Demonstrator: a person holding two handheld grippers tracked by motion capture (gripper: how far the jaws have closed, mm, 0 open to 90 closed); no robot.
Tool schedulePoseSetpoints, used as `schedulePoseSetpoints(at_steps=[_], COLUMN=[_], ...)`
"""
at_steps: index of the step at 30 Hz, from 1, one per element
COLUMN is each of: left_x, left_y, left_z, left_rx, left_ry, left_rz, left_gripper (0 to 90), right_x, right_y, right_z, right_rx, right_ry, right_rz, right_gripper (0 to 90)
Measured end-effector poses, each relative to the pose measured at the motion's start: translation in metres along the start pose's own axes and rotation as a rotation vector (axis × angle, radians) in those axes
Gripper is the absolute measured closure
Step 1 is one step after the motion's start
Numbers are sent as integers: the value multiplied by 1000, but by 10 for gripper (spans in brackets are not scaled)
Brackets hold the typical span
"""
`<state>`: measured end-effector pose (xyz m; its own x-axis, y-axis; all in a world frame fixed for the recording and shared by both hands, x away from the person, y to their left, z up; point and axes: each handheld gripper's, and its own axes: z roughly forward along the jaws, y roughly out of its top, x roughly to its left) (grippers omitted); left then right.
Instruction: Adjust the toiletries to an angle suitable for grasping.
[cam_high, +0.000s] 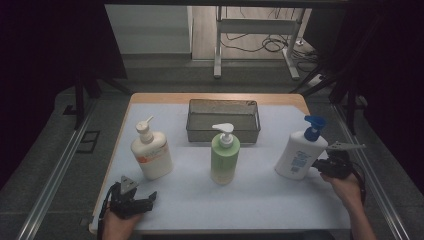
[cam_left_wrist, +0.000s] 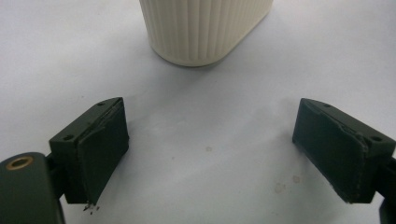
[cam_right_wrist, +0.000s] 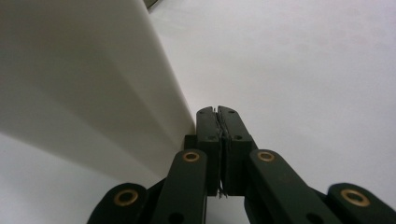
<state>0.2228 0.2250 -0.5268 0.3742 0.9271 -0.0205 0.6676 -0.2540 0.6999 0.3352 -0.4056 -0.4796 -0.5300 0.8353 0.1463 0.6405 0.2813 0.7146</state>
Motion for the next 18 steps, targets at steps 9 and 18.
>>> schedulePoseSetpoints(at_steps=[9, 18], left_x=[0, 0], left_y=[0, 0], left_z=[0, 0], left_rx=[0, 0], left_ry=[0, 0], left_rz=[0, 0], left_gripper=[103, 103], right_x=[5, 14], right_y=[-5, -10], right_z=[1, 2], right_rx=[4, 1], right_ry=[17, 35], right_rz=[-6, -15], right_gripper=[876, 866])
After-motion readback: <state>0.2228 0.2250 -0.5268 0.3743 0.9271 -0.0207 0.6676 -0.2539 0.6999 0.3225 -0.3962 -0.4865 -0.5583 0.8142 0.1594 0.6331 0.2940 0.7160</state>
